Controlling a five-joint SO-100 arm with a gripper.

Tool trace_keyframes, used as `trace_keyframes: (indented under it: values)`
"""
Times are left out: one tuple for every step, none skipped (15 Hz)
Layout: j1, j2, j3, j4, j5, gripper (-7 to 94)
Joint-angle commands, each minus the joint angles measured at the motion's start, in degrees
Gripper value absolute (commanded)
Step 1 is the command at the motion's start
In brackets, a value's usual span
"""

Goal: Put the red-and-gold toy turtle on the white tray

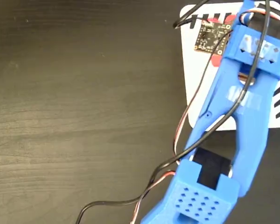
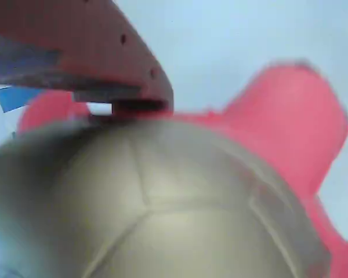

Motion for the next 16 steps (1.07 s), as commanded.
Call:
trace_keyframes:
  values:
    - [0.5, 2.7, -1.5, -0.4, -0.8, 65]
    - [0.5, 2.8, -1.3, -0.4, -0.8, 65]
    - [0.5, 2.9, -1.3, -0.4, -0.8, 65]
    - [0.5, 3.0, -1.3, -0.4, -0.8, 65]
    - [0.5, 3.0, -1.3, -0.4, -0.8, 65]
    - [0.4, 3.1, -1.2, -0.4, -0.7, 65]
    - [0.4, 3.1, -1.1, -0.4, -0.7, 65]
    - [0.3, 3.3, -0.8, -0.4, -0.7, 65]
    - [0.2, 3.8, -0.4, -0.4, -0.7, 65]
    - [0.0, 4.3, 0.1, -0.4, -0.7, 62]
    - [-0.2, 4.7, 0.2, -0.4, -0.4, 57]
    - [-0.3, 5.4, 0.3, -0.5, 0.0, 46]
    - [-0.4, 6.9, 1.1, -1.7, 1.2, 20]
    - [-0.5, 9.0, 3.2, -3.4, 2.0, 0]
    - [-0.8, 11.3, 5.7, -5.1, 2.7, 0]
    - [-1.1, 14.2, 8.4, -7.1, 3.3, 0]
